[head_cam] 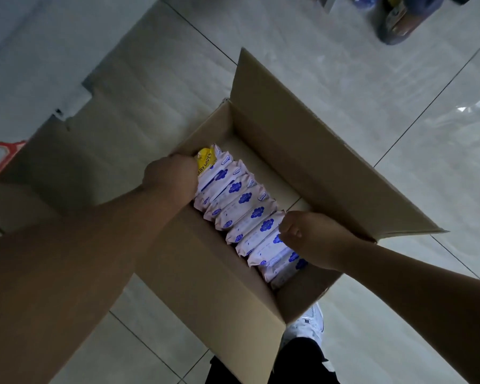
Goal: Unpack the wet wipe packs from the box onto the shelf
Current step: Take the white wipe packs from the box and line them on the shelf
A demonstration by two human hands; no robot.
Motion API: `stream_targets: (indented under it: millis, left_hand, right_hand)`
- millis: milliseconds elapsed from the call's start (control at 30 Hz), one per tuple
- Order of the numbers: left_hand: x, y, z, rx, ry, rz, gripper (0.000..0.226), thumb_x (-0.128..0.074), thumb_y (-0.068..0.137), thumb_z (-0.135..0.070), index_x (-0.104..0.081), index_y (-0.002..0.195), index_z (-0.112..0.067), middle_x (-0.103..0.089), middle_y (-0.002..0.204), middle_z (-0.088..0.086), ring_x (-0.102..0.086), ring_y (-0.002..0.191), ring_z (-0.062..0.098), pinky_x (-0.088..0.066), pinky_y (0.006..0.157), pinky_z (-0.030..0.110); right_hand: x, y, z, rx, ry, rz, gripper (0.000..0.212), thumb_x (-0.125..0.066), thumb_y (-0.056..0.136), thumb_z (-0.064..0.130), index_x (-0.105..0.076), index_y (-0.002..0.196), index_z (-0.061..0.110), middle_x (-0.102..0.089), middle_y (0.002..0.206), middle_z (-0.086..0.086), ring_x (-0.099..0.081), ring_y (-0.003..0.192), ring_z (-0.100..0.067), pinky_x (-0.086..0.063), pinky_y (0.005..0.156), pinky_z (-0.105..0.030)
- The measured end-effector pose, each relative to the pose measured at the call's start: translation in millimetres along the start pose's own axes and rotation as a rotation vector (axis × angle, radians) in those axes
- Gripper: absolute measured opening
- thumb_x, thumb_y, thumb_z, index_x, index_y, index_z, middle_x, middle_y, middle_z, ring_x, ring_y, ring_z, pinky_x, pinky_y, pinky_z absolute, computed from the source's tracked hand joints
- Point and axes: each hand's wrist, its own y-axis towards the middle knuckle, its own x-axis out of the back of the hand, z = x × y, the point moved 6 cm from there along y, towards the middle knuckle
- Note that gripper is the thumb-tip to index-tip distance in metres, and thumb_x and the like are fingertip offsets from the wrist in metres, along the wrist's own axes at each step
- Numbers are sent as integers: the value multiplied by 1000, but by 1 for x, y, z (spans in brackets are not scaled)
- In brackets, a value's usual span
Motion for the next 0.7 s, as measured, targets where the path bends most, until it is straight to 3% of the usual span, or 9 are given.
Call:
stream_targets:
  millis: [67,133,233,367,467,533,633,700]
  left_hand:
    - [-5,1,-6,-21,74,4,23,-51,100,-20,-72,98,-12,-74,97,10,-72,91,31,-46,67,34]
    - [-8,-1,-13,-47,128,10,31,-44,104,-21,-73,98,-10,-74,97,12,-72,92,32,-49,68,36]
    - [-12,-1,-17,-42,156,28,34,-41,104,-19,-73,97,-7,-74,96,14,-72,90,33,-45,65,34]
    - [-20,1,-13,-31,113,39,20,-59,95,-23,-68,105,-8,-67,108,14,-70,93,30,-47,66,34]
    - [-28,2,-12,-16,63,76,49,-72,88,-37,-53,119,-4,-65,114,16,-70,98,33,-52,68,36]
    - [-37,3,-12,-2,14,101,57,-75,85,-42,-51,121,-5,-69,112,14,-71,99,33,-52,68,35]
    - [-54,7,-16,3,-9,89,56,-72,87,-41,-49,124,-5,-67,114,14,-70,100,31,-55,72,37]
    - [-64,9,-20,13,0,86,66,-71,87,-42,-43,132,-2,-63,121,17,-68,104,32,-55,75,39]
  right_hand:
    - [-6,1,-2,-28,-11,31,10,-63,72,4,-66,76,13,-64,78,-11,-63,63,-23,-51,50,-31]
    - [-15,1,-3,-31,48,32,19,-49,81,7,-67,84,13,-66,85,-12,-64,68,-24,-54,56,-34]
    - [-6,-3,-3,-93,199,1,11,-71,73,4,-66,78,12,-65,81,-11,-62,61,-23,-52,52,-31]
    - [-3,-7,-10,-184,318,34,2,-66,82,11,-66,83,13,-66,86,-10,-65,70,-25,-54,60,-34]
    - [-13,-4,-12,-183,319,74,5,-63,76,7,-64,72,10,-63,77,-13,-63,60,-27,-51,50,-32]
    - [-14,-1,-15,-204,344,38,8,-60,76,7,-65,71,11,-63,73,-11,-62,57,-25,-52,49,-31]
    - [8,4,-19,-370,578,-62,21,-48,94,18,-68,89,15,-68,85,-5,-67,75,-22,-58,69,-36]
    - [3,6,-21,-460,710,1,19,-51,99,30,-67,100,21,-69,95,0,-66,89,-21,-55,83,-39]
